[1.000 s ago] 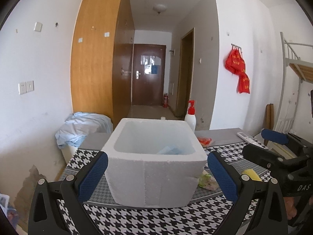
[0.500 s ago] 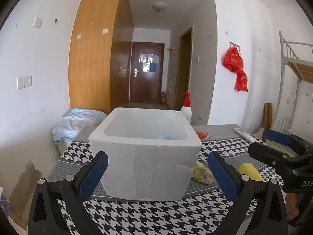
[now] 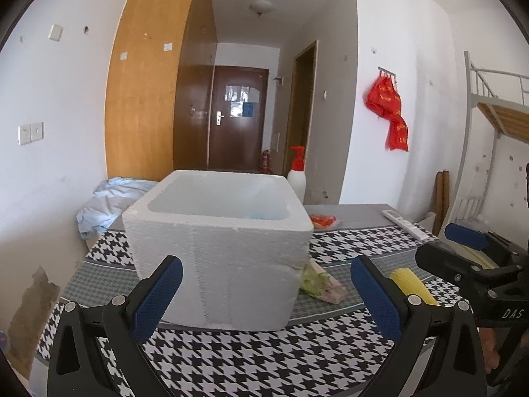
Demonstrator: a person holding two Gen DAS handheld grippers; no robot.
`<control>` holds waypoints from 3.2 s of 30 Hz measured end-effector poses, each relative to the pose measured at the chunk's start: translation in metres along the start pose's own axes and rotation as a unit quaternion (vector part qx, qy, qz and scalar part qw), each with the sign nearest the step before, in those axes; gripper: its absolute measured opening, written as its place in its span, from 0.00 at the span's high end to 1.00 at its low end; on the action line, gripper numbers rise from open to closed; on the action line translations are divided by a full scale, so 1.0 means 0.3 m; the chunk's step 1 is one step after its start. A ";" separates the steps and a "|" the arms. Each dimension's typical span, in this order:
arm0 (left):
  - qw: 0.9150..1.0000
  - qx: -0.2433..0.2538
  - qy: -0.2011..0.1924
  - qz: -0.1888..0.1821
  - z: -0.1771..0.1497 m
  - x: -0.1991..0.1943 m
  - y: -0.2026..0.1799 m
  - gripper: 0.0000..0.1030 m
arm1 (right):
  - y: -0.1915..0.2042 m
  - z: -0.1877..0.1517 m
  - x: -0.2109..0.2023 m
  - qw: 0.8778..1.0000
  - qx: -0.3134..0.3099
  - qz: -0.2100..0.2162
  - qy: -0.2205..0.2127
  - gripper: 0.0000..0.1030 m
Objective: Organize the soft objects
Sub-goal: 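Move left gripper to the green cotton swab packet while right gripper approaches the yellow net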
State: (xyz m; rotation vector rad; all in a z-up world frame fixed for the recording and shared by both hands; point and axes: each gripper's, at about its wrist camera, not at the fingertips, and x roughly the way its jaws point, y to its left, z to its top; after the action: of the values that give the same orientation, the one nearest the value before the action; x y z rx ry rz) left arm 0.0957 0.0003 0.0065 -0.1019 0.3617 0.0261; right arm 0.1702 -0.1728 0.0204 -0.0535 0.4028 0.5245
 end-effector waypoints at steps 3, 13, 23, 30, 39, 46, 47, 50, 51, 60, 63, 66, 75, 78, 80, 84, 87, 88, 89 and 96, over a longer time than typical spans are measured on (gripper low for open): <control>1.000 0.001 0.000 -0.006 -0.005 -0.001 -0.015 0.01 | -0.012 -0.007 -0.018 1.000 0.002 -0.007 -0.002 0.01; 1.000 0.009 0.008 -0.027 -0.019 -0.011 -0.065 0.01 | -0.035 -0.039 -0.086 0.999 0.008 -0.034 -0.004 0.01; 0.999 0.025 0.011 -0.041 -0.022 -0.014 -0.116 0.01 | -0.079 -0.055 -0.124 0.999 0.022 -0.048 -0.009 0.01; 0.998 0.031 0.020 -0.047 -0.025 0.005 -0.150 0.01 | -0.108 -0.066 -0.143 0.998 0.031 -0.054 -0.010 0.01; 0.997 0.038 0.028 -0.062 -0.036 0.019 -0.208 0.01 | -0.163 -0.093 -0.161 0.997 0.047 -0.062 -0.005 0.01; 0.996 0.042 0.037 -0.072 -0.035 0.049 -0.235 0.01 | -0.189 -0.100 -0.158 0.996 0.051 -0.071 0.002 0.01; 0.996 0.042 0.039 -0.072 -0.037 0.054 -0.236 0.01 | -0.195 -0.100 -0.157 0.996 0.051 -0.071 0.002 0.01; 0.996 0.042 0.043 -0.071 -0.043 0.070 -0.244 0.01 | -0.210 -0.100 -0.150 0.996 0.056 -0.074 0.004 0.01; 0.995 0.044 0.045 -0.072 -0.044 0.076 -0.250 0.01 | -0.219 -0.101 -0.146 0.995 0.059 -0.074 0.006 0.01; 0.994 0.045 0.064 -0.074 -0.050 0.132 -0.264 0.01 | -0.267 -0.126 -0.106 0.994 0.071 -0.083 0.028 0.01; 0.994 0.044 0.070 -0.076 -0.053 0.148 -0.270 0.01 | -0.281 -0.128 -0.095 0.993 0.071 -0.089 0.034 0.01; 0.993 0.045 0.078 -0.075 -0.060 0.169 -0.276 0.01 | -0.295 -0.134 -0.091 0.992 0.073 -0.091 0.037 0.01; 0.991 0.048 0.103 -0.072 -0.073 0.237 -0.288 0.01 | -0.337 -0.154 -0.049 0.991 0.086 -0.092 0.052 0.01; 0.990 0.049 0.111 -0.070 -0.077 0.265 -0.291 0.01 | -0.358 -0.157 -0.029 0.989 0.096 -0.090 0.059 0.01; 0.990 0.050 0.116 -0.069 -0.079 0.282 -0.291 0.01 | -0.366 -0.161 -0.017 0.989 0.098 -0.091 0.062 0.01; 0.989 0.054 0.123 -0.068 -0.079 0.313 -0.294 0.01 | -0.378 -0.166 0.009 0.988 0.099 -0.090 0.071 0.01; 0.989 0.055 0.126 -0.063 -0.078 0.333 -0.293 0.01 | -0.386 -0.167 0.028 0.988 0.099 -0.090 0.077 0.01; 0.988 0.055 0.130 -0.061 -0.078 0.345 -0.293 0.01 | -0.389 -0.167 0.035 0.988 0.100 -0.089 0.078 0.01; 0.988 0.055 0.132 -0.060 -0.079 0.353 -0.290 0.01 | -0.392 -0.168 0.042 0.988 0.100 -0.089 0.080 0.01; 0.988 0.060 0.139 -0.041 -0.071 0.403 -0.272 0.01 | -0.399 -0.164 0.080 0.987 0.097 -0.088 0.092 0.01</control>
State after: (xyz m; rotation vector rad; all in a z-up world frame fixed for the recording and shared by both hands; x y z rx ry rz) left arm 0.2050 -0.0823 -0.0484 -0.0004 0.6366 -0.0931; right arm 0.2309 -0.2727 -0.0405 0.0513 0.6215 0.3044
